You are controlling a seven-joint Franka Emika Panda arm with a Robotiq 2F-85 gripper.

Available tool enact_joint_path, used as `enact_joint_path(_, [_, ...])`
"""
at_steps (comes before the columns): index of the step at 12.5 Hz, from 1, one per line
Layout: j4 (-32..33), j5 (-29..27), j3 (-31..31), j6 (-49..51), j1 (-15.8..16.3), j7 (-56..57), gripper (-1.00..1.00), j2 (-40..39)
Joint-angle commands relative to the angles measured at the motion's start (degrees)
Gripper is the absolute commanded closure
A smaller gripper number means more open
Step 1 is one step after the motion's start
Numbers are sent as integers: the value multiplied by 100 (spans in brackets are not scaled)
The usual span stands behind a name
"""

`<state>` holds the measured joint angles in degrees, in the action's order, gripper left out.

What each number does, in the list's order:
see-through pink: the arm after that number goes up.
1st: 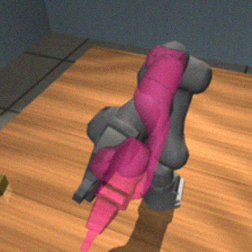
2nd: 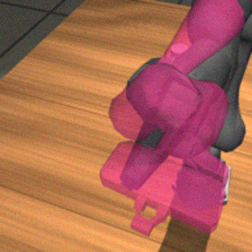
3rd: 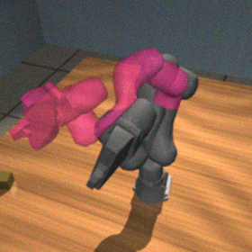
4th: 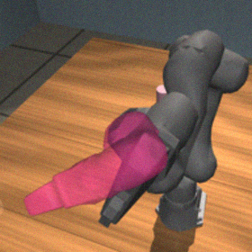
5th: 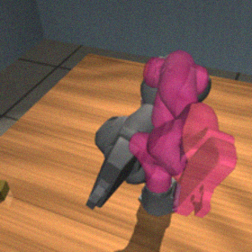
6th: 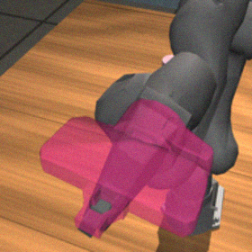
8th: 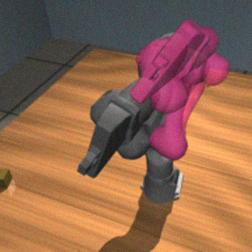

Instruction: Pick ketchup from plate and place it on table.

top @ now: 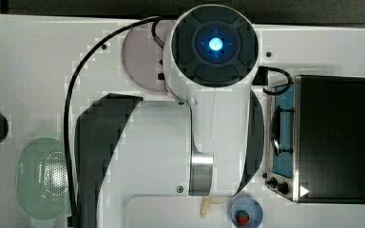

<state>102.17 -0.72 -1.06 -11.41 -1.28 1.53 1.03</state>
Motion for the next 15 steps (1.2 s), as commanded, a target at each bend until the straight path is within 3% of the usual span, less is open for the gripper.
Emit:
enact_joint_path(1, [585, -13, -293, 535, -407, -322, -58, 777])
enact_joint_path(3, [585, -13, -302, 443, -396, -285, -100, 708])
enact_joint_path(15, [542, -13, -464, -850, -310, -29, -100, -894])
